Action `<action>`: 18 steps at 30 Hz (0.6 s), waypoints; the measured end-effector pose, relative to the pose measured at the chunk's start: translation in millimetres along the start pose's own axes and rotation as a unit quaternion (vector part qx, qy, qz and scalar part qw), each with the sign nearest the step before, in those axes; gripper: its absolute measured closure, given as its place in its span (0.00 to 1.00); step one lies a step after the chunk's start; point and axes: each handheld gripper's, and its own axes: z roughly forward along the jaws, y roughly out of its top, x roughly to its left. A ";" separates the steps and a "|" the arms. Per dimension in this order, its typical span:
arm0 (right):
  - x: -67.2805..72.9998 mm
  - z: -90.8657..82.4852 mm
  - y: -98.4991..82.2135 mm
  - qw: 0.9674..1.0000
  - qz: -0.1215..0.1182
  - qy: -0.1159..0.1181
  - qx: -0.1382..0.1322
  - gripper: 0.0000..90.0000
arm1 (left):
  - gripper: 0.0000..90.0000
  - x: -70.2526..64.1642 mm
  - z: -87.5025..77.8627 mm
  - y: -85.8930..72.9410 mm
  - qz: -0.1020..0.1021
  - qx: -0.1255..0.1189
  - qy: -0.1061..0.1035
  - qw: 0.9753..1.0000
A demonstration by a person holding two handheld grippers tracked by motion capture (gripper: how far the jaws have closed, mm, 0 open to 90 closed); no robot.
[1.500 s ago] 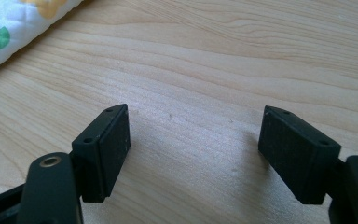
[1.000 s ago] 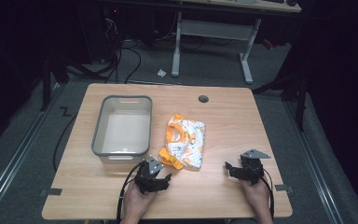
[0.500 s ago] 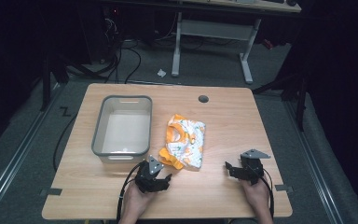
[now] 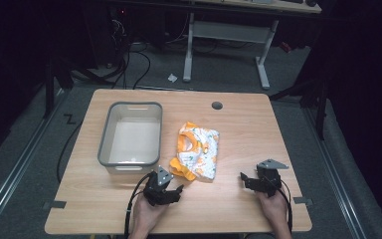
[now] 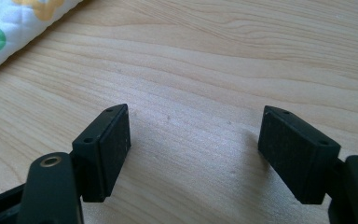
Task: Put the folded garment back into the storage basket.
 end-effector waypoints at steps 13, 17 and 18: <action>0.1 0.0 0.0 1.000 0.000 0.000 0.000 0.28 | 0.30 -9.9 -13.0 13.6 -0.001 -0.024 -0.011 1.000; 0.0 0.0 0.0 1.000 0.000 0.000 0.000 0.28 | 0.29 -12.9 -17.4 19.8 0.001 -0.037 -0.013 0.999; 0.0 0.0 0.0 1.000 0.000 0.000 0.000 0.28 | 0.29 -12.9 -17.4 19.8 0.001 -0.037 -0.013 0.999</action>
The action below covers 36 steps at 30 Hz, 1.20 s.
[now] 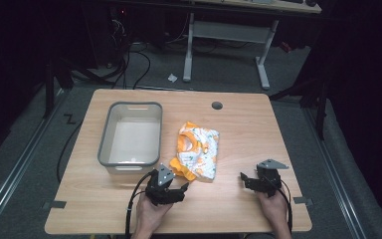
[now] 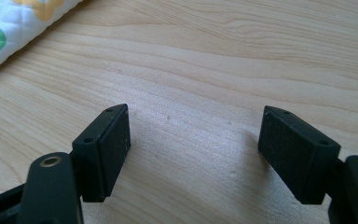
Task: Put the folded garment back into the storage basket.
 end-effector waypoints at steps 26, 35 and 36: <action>0.0 -0.1 -0.1 1.000 -0.001 0.000 0.000 0.28 | 0.32 -4.0 10.8 57.2 0.010 -0.006 -0.011 1.000; 0.3 -0.4 -0.3 1.000 -0.002 0.001 0.000 0.28 | 0.34 -6.3 31.0 83.9 0.017 0.016 0.001 1.000; 0.2 -0.4 -0.4 1.000 -0.002 0.001 0.000 0.28 | 0.34 -6.2 33.4 86.3 0.014 0.017 -0.001 1.000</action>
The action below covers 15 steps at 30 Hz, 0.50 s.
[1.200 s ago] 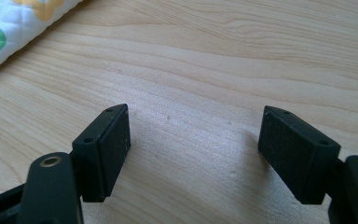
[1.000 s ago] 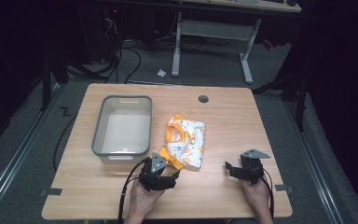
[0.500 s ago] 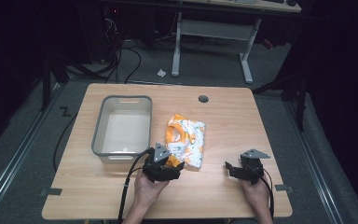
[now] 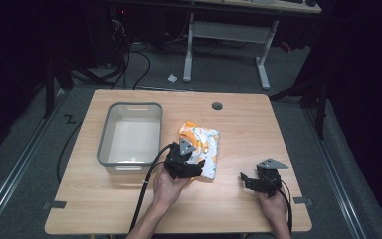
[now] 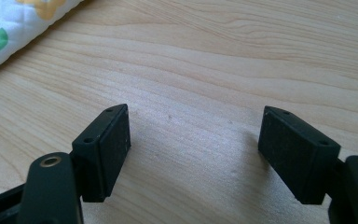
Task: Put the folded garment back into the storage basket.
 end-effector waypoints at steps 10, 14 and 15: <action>0.1 0.0 -0.1 1.000 0.000 0.000 0.000 0.28 | 0.31 13.9 29.0 17.5 -0.024 0.026 0.016 0.999; 0.1 -0.1 -0.1 1.000 0.000 0.001 0.000 0.28 | 0.30 19.8 40.3 20.8 -0.044 0.027 0.020 0.998; 0.1 -0.1 -0.1 1.000 0.000 0.001 0.000 0.28 | 0.30 21.4 43.2 21.0 -0.048 0.028 0.023 0.998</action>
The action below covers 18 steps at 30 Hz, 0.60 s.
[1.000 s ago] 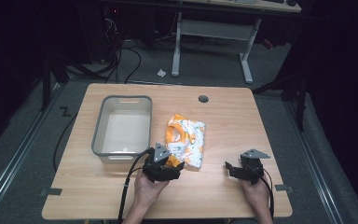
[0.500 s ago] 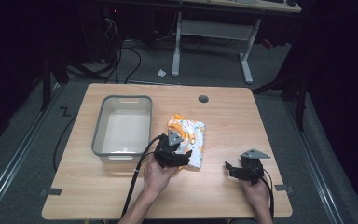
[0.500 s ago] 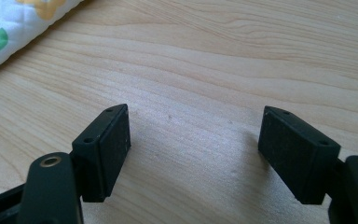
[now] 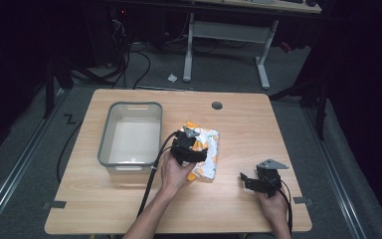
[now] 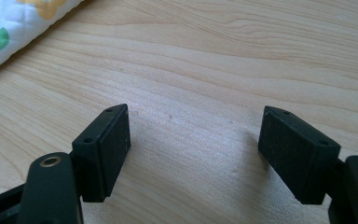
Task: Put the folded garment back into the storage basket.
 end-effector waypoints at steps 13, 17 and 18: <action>0.0 0.0 0.0 1.000 0.000 0.000 0.000 0.28 | 0.24 16.4 41.8 -2.5 -0.012 0.064 0.063 0.996; 0.0 0.1 0.0 1.000 -0.002 0.002 -0.001 0.28 | 0.23 21.2 52.2 -9.0 -0.022 0.090 0.076 0.993; 0.0 0.0 0.0 1.000 -0.002 0.002 -0.001 0.28 | 0.23 22.6 53.6 -9.9 -0.025 0.094 0.077 0.992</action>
